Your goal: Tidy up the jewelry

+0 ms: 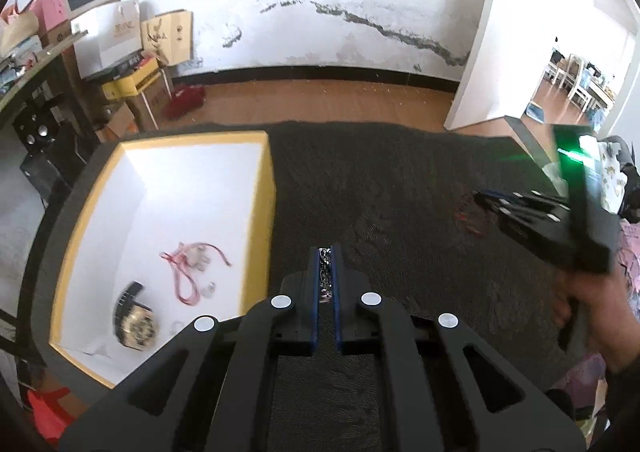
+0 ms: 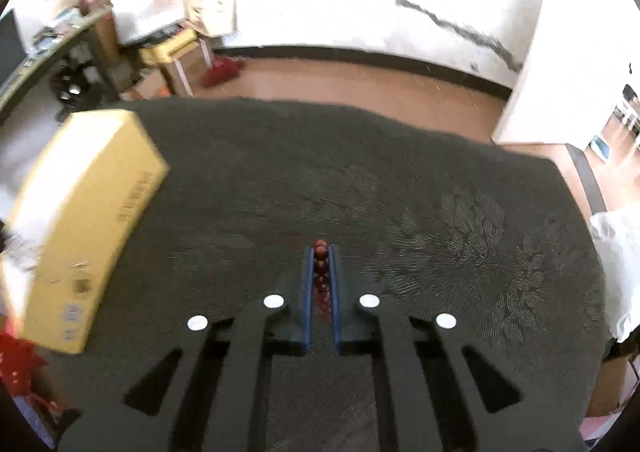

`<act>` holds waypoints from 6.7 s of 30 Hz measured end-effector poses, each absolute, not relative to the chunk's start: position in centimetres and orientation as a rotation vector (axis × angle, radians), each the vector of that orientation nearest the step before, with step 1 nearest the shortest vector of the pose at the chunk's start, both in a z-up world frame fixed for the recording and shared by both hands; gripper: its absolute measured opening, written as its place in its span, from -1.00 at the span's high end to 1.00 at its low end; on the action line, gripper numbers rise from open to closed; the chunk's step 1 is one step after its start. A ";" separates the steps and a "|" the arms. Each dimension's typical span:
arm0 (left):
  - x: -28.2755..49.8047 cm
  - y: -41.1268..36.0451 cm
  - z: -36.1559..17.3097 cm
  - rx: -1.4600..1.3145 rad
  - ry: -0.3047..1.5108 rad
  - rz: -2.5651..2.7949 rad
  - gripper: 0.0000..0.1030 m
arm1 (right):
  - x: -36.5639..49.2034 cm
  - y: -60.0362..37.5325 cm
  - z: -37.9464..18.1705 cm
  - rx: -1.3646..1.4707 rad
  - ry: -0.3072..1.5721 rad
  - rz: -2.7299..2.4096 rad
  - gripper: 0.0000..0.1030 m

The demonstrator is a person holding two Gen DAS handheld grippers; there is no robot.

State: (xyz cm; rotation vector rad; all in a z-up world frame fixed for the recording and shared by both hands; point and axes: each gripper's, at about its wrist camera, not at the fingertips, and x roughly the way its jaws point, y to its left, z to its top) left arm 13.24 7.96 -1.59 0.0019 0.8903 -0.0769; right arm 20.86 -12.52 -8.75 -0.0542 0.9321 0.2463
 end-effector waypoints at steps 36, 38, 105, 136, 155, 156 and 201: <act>12.3 25.2 -8.6 -0.060 1.019 0.257 0.90 | 14.4 10.8 2.5 -0.078 0.917 0.575 0.85; 12.4 25.1 -9.2 -0.052 1.021 0.262 0.90 | 14.7 11.3 2.2 -0.076 0.923 0.575 0.85; 11.8 27.4 -8.3 -0.127 0.989 0.313 -0.68 | 21.6 16.5 -5.9 -0.146 1.012 0.484 -0.87; 4.9 -4.1 -3.8 0.085 0.888 -0.164 -0.84 | 2.4 -23.8 -5.5 0.078 0.920 -0.106 -0.87; 4.5 -2.6 -6.5 0.075 0.900 -0.109 -0.84 | 0.9 -21.6 -5.3 0.014 0.909 -0.048 -0.87; 4.5 -2.5 -6.7 0.076 0.905 -0.107 -0.84 | 0.9 -21.5 -5.4 0.013 0.910 -0.044 -0.87; 3.0 -1.2 -5.6 0.052 0.880 -0.066 -0.88 | -1.4 -21.9 -4.0 0.049 0.884 -0.042 -0.87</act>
